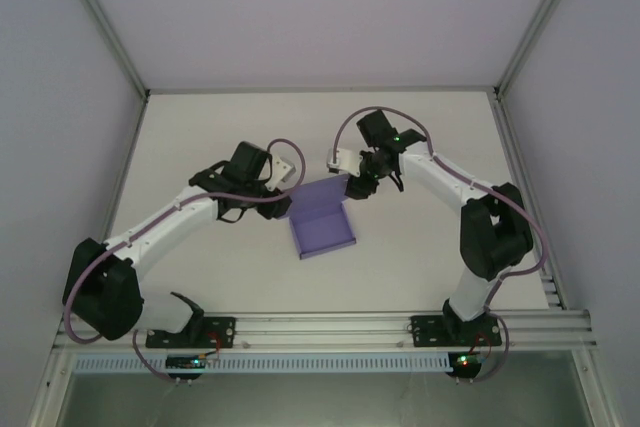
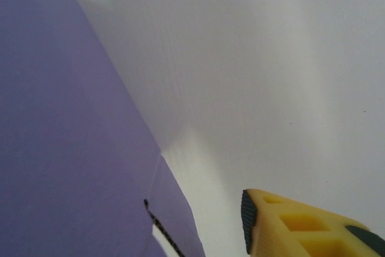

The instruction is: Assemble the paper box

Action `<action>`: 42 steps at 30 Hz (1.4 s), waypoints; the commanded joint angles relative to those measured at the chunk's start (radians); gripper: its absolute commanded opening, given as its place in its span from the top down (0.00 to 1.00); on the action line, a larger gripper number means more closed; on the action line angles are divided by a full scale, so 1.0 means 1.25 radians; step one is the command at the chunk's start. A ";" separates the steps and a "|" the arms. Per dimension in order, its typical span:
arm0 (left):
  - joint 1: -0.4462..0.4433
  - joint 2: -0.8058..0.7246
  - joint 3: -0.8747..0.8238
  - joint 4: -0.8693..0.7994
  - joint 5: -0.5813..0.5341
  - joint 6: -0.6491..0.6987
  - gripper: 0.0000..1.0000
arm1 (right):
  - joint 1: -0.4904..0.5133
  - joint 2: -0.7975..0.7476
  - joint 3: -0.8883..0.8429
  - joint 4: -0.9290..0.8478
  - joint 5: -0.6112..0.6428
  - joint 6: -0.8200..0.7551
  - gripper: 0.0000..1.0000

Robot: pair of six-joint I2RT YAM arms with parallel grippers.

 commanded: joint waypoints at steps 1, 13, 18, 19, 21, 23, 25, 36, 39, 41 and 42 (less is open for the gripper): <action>-0.006 0.015 0.025 -0.030 -0.022 0.022 0.57 | -0.003 0.007 0.021 -0.035 -0.012 -0.026 0.56; -0.007 0.047 0.059 -0.021 -0.055 0.018 0.92 | 0.001 -0.003 0.021 -0.041 -0.027 -0.012 0.85; -0.008 0.070 0.094 0.027 -0.123 -0.061 0.96 | 0.019 -0.015 0.031 0.032 0.065 0.188 0.91; -0.008 0.082 0.105 0.039 -0.145 -0.086 0.96 | 0.025 -0.017 0.033 0.054 0.097 0.256 0.92; -0.008 0.109 0.128 0.060 -0.166 -0.136 0.95 | 0.034 -0.020 0.035 0.088 0.127 0.385 0.92; -0.009 0.144 0.158 0.072 -0.180 -0.193 0.96 | 0.043 -0.016 0.044 0.110 0.183 0.524 0.92; -0.010 0.182 0.188 0.084 -0.186 -0.247 0.99 | 0.054 -0.013 0.042 0.140 0.237 0.632 0.93; -0.018 0.318 0.261 0.207 -0.135 -0.463 1.00 | 0.072 0.046 0.056 0.286 0.258 0.977 0.97; -0.019 0.333 0.264 0.237 -0.113 -0.502 1.00 | 0.077 0.061 0.053 0.314 0.267 1.015 0.96; -0.020 0.344 0.261 0.253 -0.102 -0.517 1.00 | 0.079 0.070 0.041 0.343 0.252 1.061 0.94; -0.019 0.350 0.261 0.258 -0.096 -0.520 1.00 | 0.077 0.075 0.034 0.360 0.250 1.071 0.94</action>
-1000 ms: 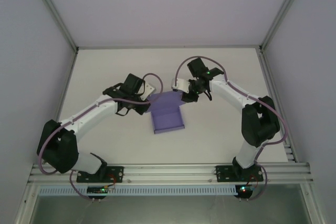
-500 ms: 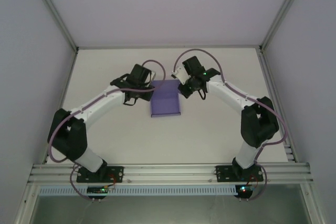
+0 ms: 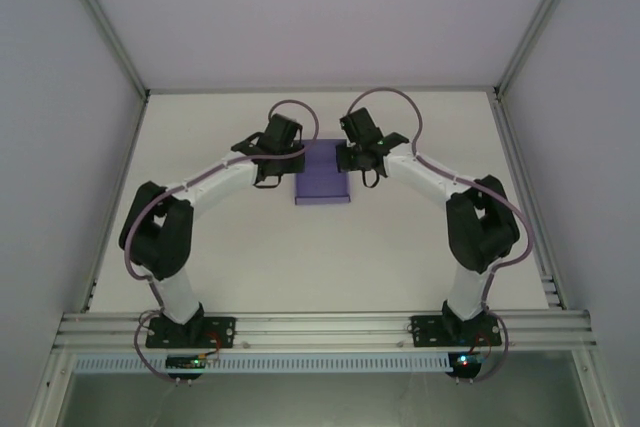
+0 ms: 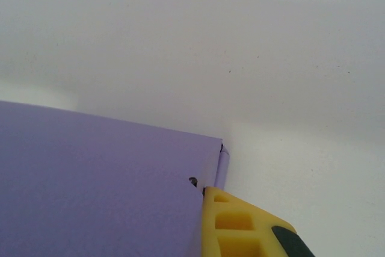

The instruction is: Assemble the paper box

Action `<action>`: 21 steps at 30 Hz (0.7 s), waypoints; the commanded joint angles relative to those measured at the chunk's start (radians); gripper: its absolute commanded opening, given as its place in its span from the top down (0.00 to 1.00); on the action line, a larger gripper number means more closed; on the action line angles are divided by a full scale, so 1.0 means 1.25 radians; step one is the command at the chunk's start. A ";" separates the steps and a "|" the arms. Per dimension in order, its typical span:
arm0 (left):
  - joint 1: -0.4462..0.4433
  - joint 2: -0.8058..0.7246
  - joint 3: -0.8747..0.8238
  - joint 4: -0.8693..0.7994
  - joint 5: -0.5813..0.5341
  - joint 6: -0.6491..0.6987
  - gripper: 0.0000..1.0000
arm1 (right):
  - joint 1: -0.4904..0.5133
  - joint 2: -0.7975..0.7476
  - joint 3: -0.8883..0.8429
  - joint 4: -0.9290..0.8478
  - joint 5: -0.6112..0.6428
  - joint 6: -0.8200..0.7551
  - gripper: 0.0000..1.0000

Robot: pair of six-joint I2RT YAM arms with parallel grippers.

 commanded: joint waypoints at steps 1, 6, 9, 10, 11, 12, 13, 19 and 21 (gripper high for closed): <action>-0.012 0.029 0.026 0.070 0.101 -0.064 1.00 | 0.021 0.014 0.011 0.128 -0.055 0.107 0.94; -0.016 0.056 0.033 0.082 0.091 -0.088 1.00 | 0.041 0.029 0.015 0.144 -0.012 0.106 0.95; -0.024 0.055 0.022 0.090 0.087 -0.080 1.00 | 0.051 0.028 0.003 0.139 0.012 0.096 0.95; -0.026 0.051 0.010 0.089 0.081 -0.076 1.00 | 0.053 0.024 -0.008 0.141 0.028 0.088 0.94; -0.032 0.045 -0.006 0.092 0.073 -0.069 1.00 | 0.056 0.019 -0.026 0.146 0.046 0.088 0.95; -0.035 0.038 -0.026 0.098 0.066 -0.069 1.00 | 0.059 0.011 -0.047 0.163 0.059 0.087 0.94; -0.039 0.031 -0.046 0.107 0.065 -0.065 1.00 | 0.062 0.001 -0.076 0.189 0.075 0.083 0.95; -0.060 -0.018 -0.168 0.158 0.039 -0.049 0.99 | 0.087 -0.055 -0.297 0.400 0.124 0.028 0.95; -0.062 -0.028 -0.200 0.180 0.047 -0.058 0.99 | 0.088 -0.070 -0.354 0.474 0.124 0.017 0.95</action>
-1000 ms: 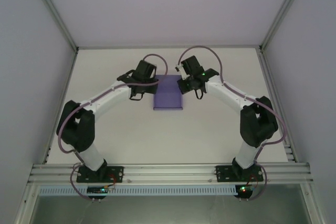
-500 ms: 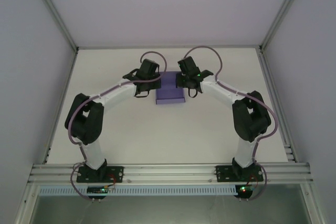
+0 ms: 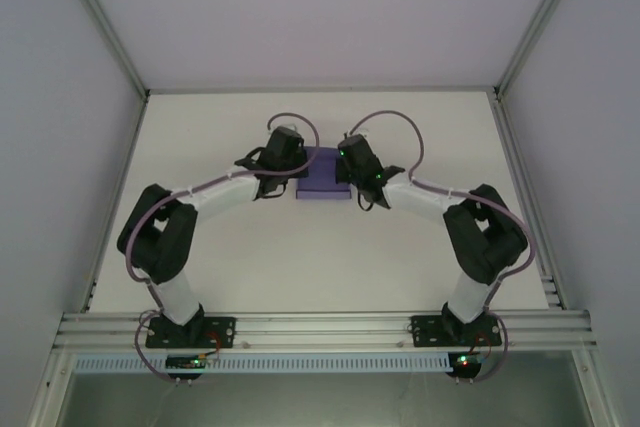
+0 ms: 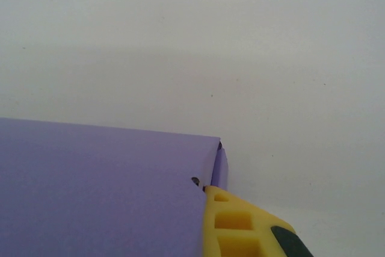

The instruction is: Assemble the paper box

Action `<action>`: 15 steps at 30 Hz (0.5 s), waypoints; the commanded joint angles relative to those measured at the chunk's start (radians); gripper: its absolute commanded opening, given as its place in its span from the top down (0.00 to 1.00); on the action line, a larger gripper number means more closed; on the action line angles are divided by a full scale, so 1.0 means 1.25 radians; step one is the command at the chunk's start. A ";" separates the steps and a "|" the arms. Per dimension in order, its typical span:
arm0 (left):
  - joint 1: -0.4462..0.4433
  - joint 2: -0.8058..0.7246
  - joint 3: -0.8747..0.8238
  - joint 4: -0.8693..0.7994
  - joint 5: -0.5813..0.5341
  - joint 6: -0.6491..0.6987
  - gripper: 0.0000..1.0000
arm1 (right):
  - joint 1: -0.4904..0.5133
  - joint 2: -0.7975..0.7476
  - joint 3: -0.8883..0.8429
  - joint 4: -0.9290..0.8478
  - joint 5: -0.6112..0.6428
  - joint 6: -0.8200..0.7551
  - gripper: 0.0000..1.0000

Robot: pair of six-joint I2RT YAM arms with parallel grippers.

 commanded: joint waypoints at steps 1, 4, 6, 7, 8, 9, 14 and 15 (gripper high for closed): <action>-0.034 -0.005 -0.069 -0.023 0.105 -0.007 0.99 | 0.025 -0.006 -0.102 0.146 -0.048 -0.044 0.95; -0.046 -0.021 -0.106 -0.022 0.096 0.002 0.97 | 0.033 -0.023 -0.165 0.216 -0.048 -0.064 0.95; -0.046 -0.028 -0.132 -0.009 0.094 -0.009 0.97 | 0.038 -0.024 -0.205 0.266 -0.030 -0.075 0.95; -0.046 -0.031 -0.147 0.004 0.095 -0.010 0.97 | 0.041 -0.021 -0.221 0.289 -0.032 -0.077 0.95; -0.045 -0.033 -0.157 0.013 0.095 -0.015 0.97 | 0.043 -0.017 -0.235 0.313 -0.046 -0.087 0.95; -0.046 -0.033 -0.163 0.016 0.092 -0.022 0.97 | 0.045 -0.012 -0.243 0.329 -0.051 -0.094 0.95; -0.064 -0.034 -0.178 0.016 0.076 -0.035 0.97 | 0.067 0.005 -0.257 0.347 -0.033 -0.092 0.95; -0.067 -0.033 -0.182 0.019 0.074 -0.039 0.97 | 0.072 0.006 -0.258 0.352 -0.026 -0.093 0.95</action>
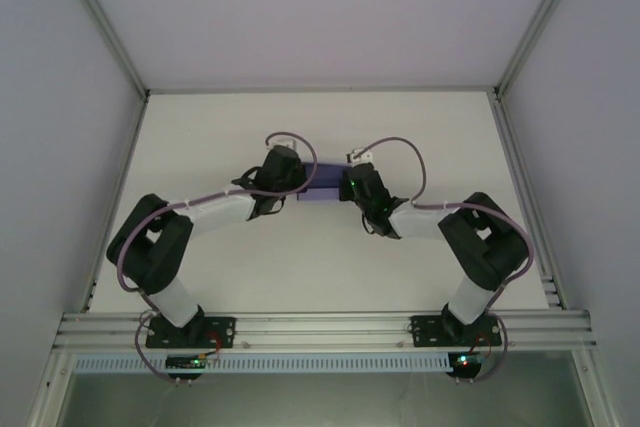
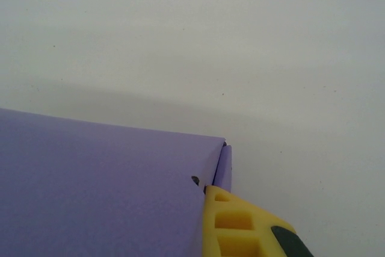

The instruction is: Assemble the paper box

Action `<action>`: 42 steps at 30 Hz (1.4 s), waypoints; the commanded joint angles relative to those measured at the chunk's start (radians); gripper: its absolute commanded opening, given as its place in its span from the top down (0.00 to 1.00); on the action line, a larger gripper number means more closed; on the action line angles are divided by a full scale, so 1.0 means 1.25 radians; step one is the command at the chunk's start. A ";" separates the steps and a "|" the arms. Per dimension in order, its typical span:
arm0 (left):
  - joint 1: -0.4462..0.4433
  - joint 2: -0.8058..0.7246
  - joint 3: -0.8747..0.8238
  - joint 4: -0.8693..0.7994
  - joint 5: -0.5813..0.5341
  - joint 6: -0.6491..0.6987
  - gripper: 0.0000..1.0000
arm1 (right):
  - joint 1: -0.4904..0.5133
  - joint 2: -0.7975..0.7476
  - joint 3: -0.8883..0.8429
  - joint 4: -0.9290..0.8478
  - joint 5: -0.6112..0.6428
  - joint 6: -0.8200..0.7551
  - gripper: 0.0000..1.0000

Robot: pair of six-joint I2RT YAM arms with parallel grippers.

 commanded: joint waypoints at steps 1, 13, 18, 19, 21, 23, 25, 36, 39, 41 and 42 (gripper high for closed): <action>-0.038 0.026 -0.036 -0.105 0.089 -0.038 0.97 | 0.043 0.029 -0.022 -0.011 -0.051 -0.011 0.95; -0.059 -0.081 -0.051 -0.148 0.098 -0.051 0.70 | 0.068 -0.005 -0.030 -0.034 0.012 -0.043 0.95; -0.059 -0.192 -0.038 -0.231 0.095 -0.038 0.31 | 0.077 -0.014 -0.050 -0.031 0.039 -0.052 0.95; -0.058 -0.212 -0.034 -0.251 0.087 -0.042 0.21 | 0.079 -0.015 -0.052 -0.034 0.044 -0.055 0.94; -0.057 -0.256 -0.027 -0.286 0.086 -0.044 0.00 | 0.084 -0.016 -0.056 -0.034 0.054 -0.062 0.94; -0.052 -0.295 -0.017 -0.318 0.081 -0.045 0.01 | 0.089 -0.014 -0.061 -0.030 0.058 -0.068 0.94; -0.034 -0.327 0.000 -0.356 0.057 -0.055 0.00 | 0.093 -0.011 -0.063 -0.026 0.063 -0.068 0.94; 0.146 -0.201 -0.020 -0.224 0.294 -0.111 0.00 | 0.105 0.005 -0.060 -0.009 0.068 -0.053 0.87; 0.155 -0.145 -0.031 -0.175 0.355 -0.119 0.15 | 0.109 0.005 -0.060 -0.016 0.074 -0.051 0.86; 0.154 -0.114 -0.037 -0.154 0.393 -0.123 0.22 | 0.112 0.001 -0.061 -0.024 0.076 -0.052 0.86; 0.156 -0.102 -0.043 -0.147 0.396 -0.127 0.24 | 0.113 -0.001 -0.061 -0.027 0.077 -0.051 0.85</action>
